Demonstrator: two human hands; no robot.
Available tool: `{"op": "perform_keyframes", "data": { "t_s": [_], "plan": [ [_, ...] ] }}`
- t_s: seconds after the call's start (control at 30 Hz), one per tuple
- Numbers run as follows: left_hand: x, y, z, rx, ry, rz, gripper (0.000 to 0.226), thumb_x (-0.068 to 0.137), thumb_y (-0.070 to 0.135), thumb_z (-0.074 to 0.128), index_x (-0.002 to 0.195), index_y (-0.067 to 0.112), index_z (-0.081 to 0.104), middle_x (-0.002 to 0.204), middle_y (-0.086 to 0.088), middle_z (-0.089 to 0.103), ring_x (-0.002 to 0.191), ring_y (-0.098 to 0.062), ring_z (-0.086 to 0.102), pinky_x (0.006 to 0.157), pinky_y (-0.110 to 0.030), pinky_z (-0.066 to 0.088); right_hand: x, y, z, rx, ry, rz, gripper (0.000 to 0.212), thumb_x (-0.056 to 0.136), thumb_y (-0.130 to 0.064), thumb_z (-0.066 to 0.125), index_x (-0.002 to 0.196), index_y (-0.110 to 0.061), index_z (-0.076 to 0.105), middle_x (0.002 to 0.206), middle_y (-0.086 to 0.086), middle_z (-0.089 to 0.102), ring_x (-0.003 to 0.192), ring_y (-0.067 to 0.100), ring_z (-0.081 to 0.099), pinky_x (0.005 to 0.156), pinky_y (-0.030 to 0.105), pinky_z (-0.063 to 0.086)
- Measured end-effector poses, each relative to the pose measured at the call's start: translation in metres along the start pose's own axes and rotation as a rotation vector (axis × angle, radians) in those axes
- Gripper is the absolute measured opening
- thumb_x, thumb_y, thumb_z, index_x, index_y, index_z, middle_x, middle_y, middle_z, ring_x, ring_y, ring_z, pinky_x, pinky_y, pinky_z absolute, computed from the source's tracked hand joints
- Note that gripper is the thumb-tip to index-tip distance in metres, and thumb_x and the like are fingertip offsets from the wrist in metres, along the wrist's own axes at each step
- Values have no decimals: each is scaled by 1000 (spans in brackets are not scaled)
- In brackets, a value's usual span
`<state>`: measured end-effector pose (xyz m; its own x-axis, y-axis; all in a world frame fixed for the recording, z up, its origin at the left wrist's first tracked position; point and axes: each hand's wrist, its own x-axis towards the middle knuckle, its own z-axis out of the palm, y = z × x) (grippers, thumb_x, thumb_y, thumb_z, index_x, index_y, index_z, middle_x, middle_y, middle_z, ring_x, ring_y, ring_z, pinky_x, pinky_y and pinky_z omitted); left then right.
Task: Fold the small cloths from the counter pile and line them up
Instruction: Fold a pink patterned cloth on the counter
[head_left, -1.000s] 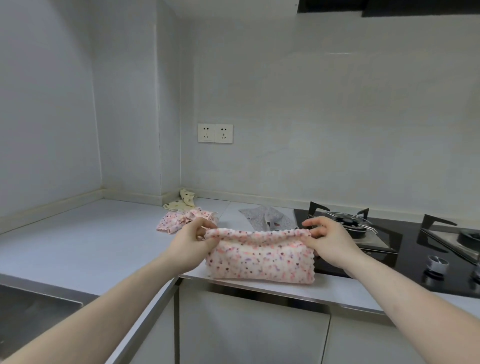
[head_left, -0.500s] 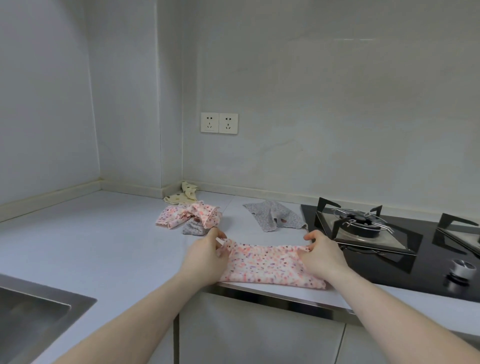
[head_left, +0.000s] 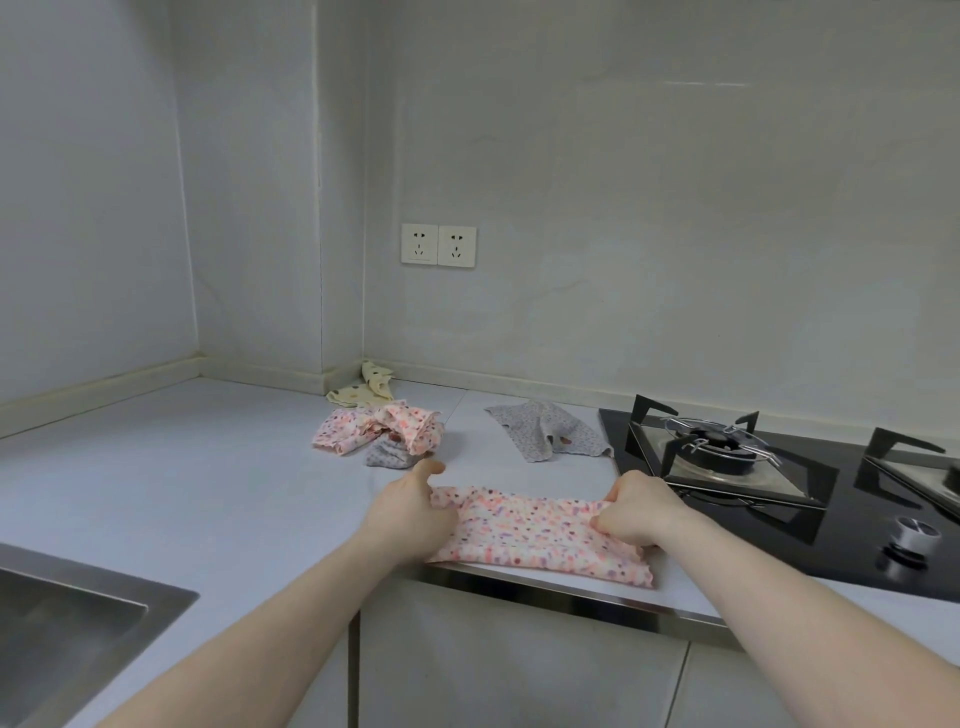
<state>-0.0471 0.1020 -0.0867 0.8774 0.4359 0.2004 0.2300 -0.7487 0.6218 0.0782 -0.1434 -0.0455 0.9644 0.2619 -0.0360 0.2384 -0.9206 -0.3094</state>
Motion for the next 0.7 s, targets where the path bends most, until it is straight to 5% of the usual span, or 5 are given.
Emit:
{"op": "perform_keyframes", "data": {
  "t_s": [0.17,0.27,0.37,0.53,0.7],
  "plan": [
    [-3,-1,0,-21,-9,-3,61,88,32,65,145,30,42,108,8,57,97,-17,63,87,-34,53,-3,9,-9,181,-42,30,18,85,-25,69,73,-18,59,71,1,51,66,18,49,60,28,33],
    [-8,-5,3,-93,115,33,63,84,42,69,139,36,38,119,12,51,99,-14,59,84,-34,50,-1,12,-20,354,-21,35,17,90,-23,69,101,-9,68,92,8,65,82,19,57,71,30,44],
    [-13,-2,4,-141,222,200,36,81,43,69,114,41,55,114,19,49,93,-5,56,82,-33,51,0,15,-28,500,-9,88,33,89,-23,74,117,-16,58,114,9,64,102,22,61,84,37,54],
    [-22,11,11,73,23,360,22,76,50,60,84,34,72,91,19,63,94,-3,53,90,-30,44,2,6,-38,586,32,108,41,78,-17,84,113,-18,62,110,5,63,104,23,61,83,37,56],
    [-17,7,7,-205,13,237,11,79,41,66,84,33,72,90,16,68,86,-3,63,79,-30,56,0,-27,-41,650,47,57,43,73,-5,82,110,-17,64,103,6,66,87,19,63,66,26,50]
  ]
}}
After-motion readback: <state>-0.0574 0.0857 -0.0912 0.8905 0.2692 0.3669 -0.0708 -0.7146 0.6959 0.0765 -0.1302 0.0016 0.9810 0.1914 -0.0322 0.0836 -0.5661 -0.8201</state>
